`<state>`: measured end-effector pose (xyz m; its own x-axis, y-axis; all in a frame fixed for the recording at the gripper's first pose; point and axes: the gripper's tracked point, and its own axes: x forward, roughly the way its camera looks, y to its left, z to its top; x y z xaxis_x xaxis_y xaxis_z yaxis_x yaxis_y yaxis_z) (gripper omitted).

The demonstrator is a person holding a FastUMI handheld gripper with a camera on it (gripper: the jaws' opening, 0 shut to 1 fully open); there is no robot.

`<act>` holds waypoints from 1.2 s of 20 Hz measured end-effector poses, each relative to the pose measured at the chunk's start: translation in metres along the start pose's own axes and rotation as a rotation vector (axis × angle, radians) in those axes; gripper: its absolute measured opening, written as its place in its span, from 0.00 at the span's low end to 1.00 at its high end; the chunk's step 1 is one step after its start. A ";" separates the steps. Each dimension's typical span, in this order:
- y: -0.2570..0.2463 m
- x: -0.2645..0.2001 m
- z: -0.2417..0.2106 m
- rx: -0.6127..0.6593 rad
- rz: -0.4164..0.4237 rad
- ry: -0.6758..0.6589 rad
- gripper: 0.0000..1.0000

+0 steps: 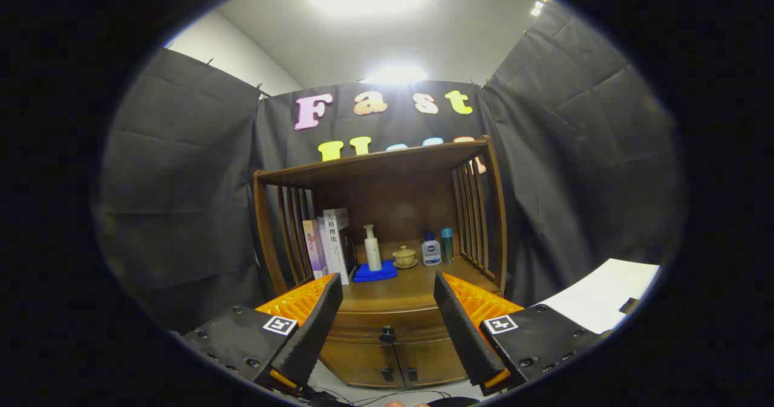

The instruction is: Pull open the drawer, take out the items inside it, and place them on the countertop above the cabinet.

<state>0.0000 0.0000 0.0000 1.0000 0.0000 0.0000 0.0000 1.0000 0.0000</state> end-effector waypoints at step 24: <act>0.008 0.043 -0.035 0.022 0.060 0.017 0.98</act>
<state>0.0433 0.0076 -0.0347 0.9980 0.0606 -0.0166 -0.0602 0.9979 0.0227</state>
